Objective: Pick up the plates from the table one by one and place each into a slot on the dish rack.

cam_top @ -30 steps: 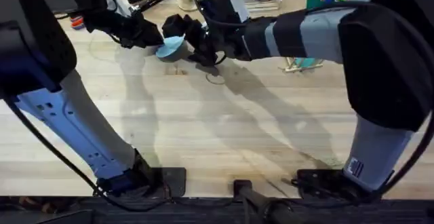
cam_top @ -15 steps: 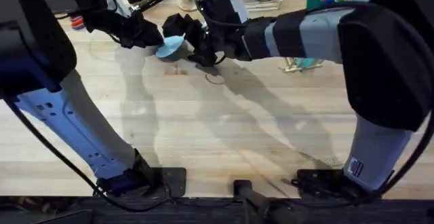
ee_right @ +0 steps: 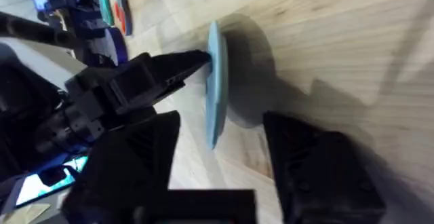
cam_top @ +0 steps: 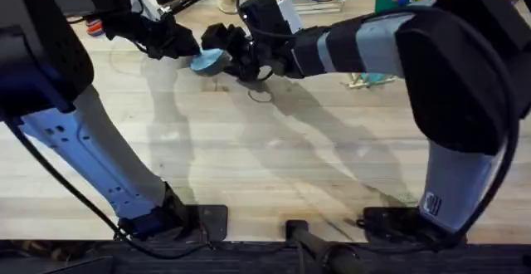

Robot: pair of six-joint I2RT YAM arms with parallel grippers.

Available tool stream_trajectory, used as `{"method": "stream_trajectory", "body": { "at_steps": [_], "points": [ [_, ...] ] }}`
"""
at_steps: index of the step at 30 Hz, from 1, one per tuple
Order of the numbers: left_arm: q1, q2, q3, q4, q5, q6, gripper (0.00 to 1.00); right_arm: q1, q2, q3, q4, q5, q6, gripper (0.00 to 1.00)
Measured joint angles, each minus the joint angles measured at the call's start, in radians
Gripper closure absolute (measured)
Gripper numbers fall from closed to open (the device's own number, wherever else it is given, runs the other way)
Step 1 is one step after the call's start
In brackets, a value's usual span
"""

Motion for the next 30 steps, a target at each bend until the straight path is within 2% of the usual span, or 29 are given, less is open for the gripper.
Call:
{"method": "stream_trajectory", "body": {
  "at_steps": [4,10,17,23,30],
  "points": [
    [0.0,0.0,0.0,0.0,0.0,0.0,0.96,0.001,0.004,0.0,0.0,0.0,0.001,0.47],
    [0.0,0.0,0.0,0.0,0.0,0.0,0.959,0.002,0.005,0.0,0.0,0.0,0.005,0.946],
    [0.0,0.0,0.0,0.0,0.001,0.0,0.959,0.003,0.005,0.0,-0.006,-0.006,0.005,0.97],
    [-0.002,0.0,0.0,0.0,0.0,0.0,0.96,0.002,0.006,0.0,0.027,-0.066,-0.003,0.971],
    [-0.002,0.0,0.048,-0.079,-0.041,0.005,0.96,-0.011,0.009,0.0,0.095,-0.195,-0.165,0.972]
  ]
}}
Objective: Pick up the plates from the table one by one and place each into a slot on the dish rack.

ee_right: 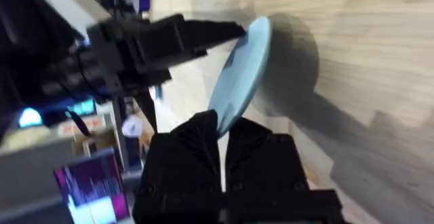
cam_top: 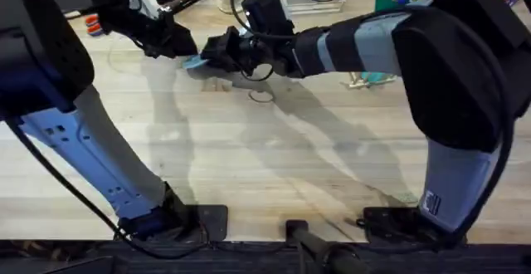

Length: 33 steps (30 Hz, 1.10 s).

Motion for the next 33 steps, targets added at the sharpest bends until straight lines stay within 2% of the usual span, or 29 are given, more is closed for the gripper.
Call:
{"method": "stream_trajectory", "body": {
  "at_steps": [8,11,16,23,33],
  "points": [
    [0.0,-0.033,0.133,-0.147,-0.039,0.045,0.96,-0.036,0.0,0.0,0.01,-0.132,-0.139,0.972],
    [0.0,-0.097,0.144,-0.171,-0.045,0.052,0.959,-0.053,0.0,0.0,-0.014,-0.169,-0.183,0.972],
    [0.0,-0.257,0.155,-0.228,-0.052,0.074,0.96,-0.084,-0.013,0.0,-0.172,-0.193,-0.297,0.972],
    [0.0,-0.457,0.162,-0.344,-0.073,0.118,0.96,-0.137,-0.183,0.0,-0.445,-0.157,-0.519,0.972],
    [0.0,-0.703,0.162,-0.531,-0.167,0.156,0.96,-0.218,-0.449,0.0,-0.798,-0.003,-0.832,0.972]
  ]
}}
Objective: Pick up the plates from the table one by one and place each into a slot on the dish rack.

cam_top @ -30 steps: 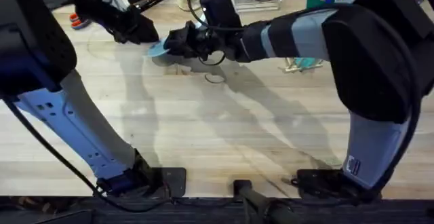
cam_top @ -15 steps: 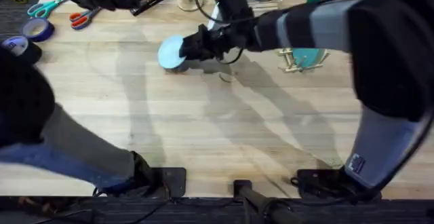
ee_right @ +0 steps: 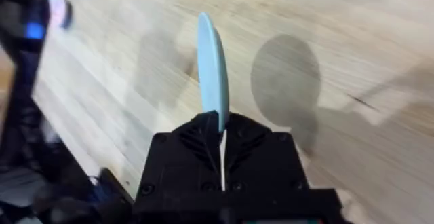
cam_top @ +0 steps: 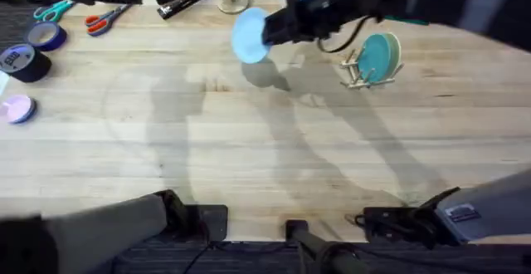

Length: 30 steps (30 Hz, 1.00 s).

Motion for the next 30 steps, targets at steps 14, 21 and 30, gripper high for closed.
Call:
{"method": "stream_trajectory", "body": {
  "at_steps": [14,21,30],
  "points": [
    [0.0,-0.208,0.0,-0.19,-0.017,0.099,0.96,-0.117,-0.369,0.0,-0.426,0.184,-0.268,0.972],
    [0.0,-0.214,0.001,-0.198,-0.02,0.104,0.961,-0.149,-0.47,0.0,-0.592,0.359,-0.35,0.973],
    [0.0,-0.203,0.002,-0.247,-0.01,0.138,0.96,-0.149,-0.506,0.0,-0.637,0.561,-0.38,0.972]
  ]
}}
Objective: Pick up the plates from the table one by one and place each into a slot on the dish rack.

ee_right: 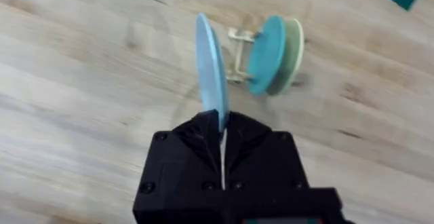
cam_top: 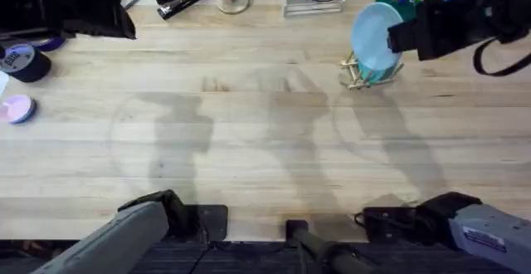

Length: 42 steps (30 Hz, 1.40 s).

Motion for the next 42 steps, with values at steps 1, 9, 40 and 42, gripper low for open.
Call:
{"method": "stream_trajectory", "body": {
  "at_steps": [1,9,40,42],
  "points": [
    [0.0,0.001,0.0,-0.009,0.014,0.023,0.96,0.0,0.0,0.0,-0.01,0.015,0.0,0.972],
    [0.0,0.001,0.0,-0.049,0.168,0.233,0.959,0.0,-0.001,0.0,-0.052,0.111,0.004,0.973],
    [0.0,0.001,0.0,-0.037,0.253,0.377,0.008,0.0,-0.001,0.0,-0.071,0.143,0.123,0.973],
    [0.0,0.001,0.0,-0.038,0.253,0.377,0.006,0.0,-0.001,0.0,-0.073,0.143,0.147,0.973]
  ]
}}
